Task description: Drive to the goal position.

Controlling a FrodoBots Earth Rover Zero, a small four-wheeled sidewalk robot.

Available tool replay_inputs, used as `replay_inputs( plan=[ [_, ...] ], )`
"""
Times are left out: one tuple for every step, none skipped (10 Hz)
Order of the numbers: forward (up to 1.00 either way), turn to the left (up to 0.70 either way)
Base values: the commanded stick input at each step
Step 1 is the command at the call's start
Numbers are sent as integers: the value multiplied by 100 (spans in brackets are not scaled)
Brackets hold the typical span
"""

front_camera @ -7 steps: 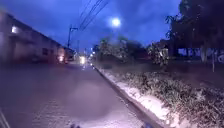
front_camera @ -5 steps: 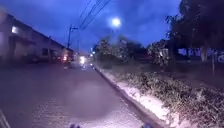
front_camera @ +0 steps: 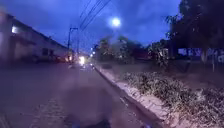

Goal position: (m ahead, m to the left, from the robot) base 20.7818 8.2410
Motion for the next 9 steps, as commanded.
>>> replay_inputs(
  plan=[
    [50, 50],
    [50, 50],
    [50, 50],
    [50, 50],
    [50, 50],
    [50, 50],
    [50, 50],
    [50, 0],
    [50, 0]
  ],
)
